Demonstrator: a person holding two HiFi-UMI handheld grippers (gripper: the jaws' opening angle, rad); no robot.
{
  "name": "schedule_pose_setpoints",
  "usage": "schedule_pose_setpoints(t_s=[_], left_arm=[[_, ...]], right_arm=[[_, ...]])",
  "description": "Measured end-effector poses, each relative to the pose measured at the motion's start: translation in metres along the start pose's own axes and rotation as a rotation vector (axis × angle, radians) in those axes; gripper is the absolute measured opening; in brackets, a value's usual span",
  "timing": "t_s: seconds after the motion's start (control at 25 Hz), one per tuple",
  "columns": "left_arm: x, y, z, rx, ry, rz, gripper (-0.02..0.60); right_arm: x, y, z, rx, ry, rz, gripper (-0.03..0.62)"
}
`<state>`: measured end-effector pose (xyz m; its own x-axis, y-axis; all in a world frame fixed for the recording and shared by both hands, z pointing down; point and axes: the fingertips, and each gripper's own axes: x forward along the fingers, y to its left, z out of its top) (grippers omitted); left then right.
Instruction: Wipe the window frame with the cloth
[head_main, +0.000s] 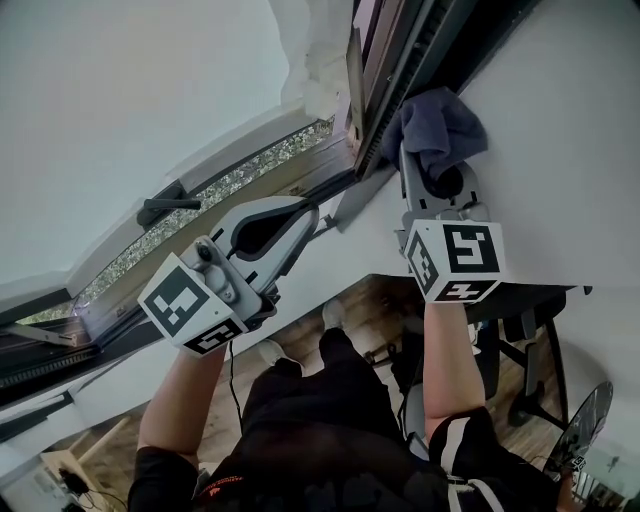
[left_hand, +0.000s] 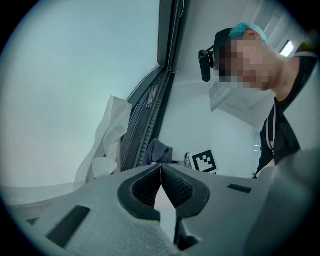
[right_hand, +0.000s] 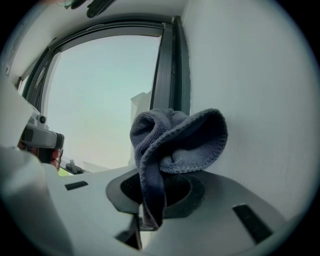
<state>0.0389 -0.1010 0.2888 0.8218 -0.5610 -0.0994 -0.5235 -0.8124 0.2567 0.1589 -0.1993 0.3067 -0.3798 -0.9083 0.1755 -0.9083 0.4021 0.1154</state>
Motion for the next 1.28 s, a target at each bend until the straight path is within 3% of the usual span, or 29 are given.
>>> schedule_pose_setpoints(t_s=[1.28], left_arm=[[0.003, 0.023, -0.072, -0.117, 0.088, 0.020, 0.021]], right_arm=[[0.025, 0.017, -0.142, 0.081, 0.211, 0.018, 0.052]])
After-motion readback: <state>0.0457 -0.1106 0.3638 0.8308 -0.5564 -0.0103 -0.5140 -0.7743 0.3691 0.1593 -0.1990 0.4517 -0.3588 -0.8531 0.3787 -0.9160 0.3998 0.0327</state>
